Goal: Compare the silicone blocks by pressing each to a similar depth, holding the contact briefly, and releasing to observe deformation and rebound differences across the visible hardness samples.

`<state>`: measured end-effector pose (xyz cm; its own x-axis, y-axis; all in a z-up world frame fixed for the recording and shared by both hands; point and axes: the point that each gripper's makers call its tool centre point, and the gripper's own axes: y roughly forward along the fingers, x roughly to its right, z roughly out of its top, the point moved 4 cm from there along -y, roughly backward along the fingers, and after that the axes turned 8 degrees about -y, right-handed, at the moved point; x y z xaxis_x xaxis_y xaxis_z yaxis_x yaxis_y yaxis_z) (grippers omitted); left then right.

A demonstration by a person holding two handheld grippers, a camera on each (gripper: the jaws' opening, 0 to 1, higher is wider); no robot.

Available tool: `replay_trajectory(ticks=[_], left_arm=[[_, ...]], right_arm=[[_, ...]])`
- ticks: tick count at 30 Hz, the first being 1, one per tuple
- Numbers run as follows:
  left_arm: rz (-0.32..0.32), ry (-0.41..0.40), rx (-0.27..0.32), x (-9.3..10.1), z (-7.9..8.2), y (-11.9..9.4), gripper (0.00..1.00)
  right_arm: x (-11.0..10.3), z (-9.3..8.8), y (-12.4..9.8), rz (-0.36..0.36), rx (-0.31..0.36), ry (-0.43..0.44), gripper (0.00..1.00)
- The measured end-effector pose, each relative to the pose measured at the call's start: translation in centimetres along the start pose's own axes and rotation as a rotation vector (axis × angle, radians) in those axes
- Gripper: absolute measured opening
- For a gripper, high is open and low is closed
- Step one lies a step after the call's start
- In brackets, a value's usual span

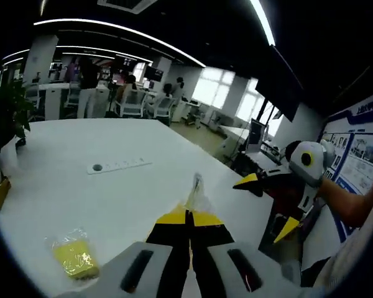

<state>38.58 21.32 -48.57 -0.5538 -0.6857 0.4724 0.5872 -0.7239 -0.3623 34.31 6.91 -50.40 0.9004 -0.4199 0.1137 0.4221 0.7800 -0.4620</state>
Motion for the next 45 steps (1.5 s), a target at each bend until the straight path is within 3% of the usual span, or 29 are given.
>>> replay_trajectory(ticks=[7, 10, 13, 15, 18, 25, 33, 38, 45], left_arm=[[-0.016, 0.049, 0.000, 1.2, 0.1, -0.9, 0.00], [-0.027, 0.055, 0.001, 1.7, 0.2, -1.0, 0.00], [-0.039, 0.059, 0.000, 2.3, 0.3, -0.9, 0.00], [-0.048, 0.058, -0.004, 2.6, 0.2, -0.8, 0.00], [-0.061, 0.069, -0.010, 3.1, 0.2, -0.6, 0.00], [-0.092, 0.091, -0.026, 4.0, 0.4, -0.4, 0.00], [-0.126, 0.156, -0.060, 4.6, 0.7, -0.5, 0.00], [-0.139, 0.190, -0.070, 5.0, 0.8, -0.9, 0.00], [-0.175, 0.221, -0.068, 5.7, 0.9, -1.5, 0.00]], right_arm=[[0.2, 2.0, 1.3, 0.038, -0.016, -0.073, 0.75], [0.3, 2.2, 2.0, 0.027, -0.074, -0.106, 0.75], [-0.1, 2.2, 3.1, 0.079, -0.140, -0.060, 0.67], [0.0, 2.4, 4.0, 0.075, -0.127, -0.102, 0.66], [0.3, 2.7, 4.9, 0.085, -0.109, -0.090, 0.70], [0.4, 2.6, 6.8, 0.174, -0.085, -0.088, 0.69], [0.0, 2.2, 7.7, 0.258, -0.098, -0.074, 0.59], [-0.4, 1.9, 7.8, 0.290, -0.105, -0.085, 0.44], [-1.7, 2.6, 7.6, 0.330, -0.046, -0.093, 0.32]])
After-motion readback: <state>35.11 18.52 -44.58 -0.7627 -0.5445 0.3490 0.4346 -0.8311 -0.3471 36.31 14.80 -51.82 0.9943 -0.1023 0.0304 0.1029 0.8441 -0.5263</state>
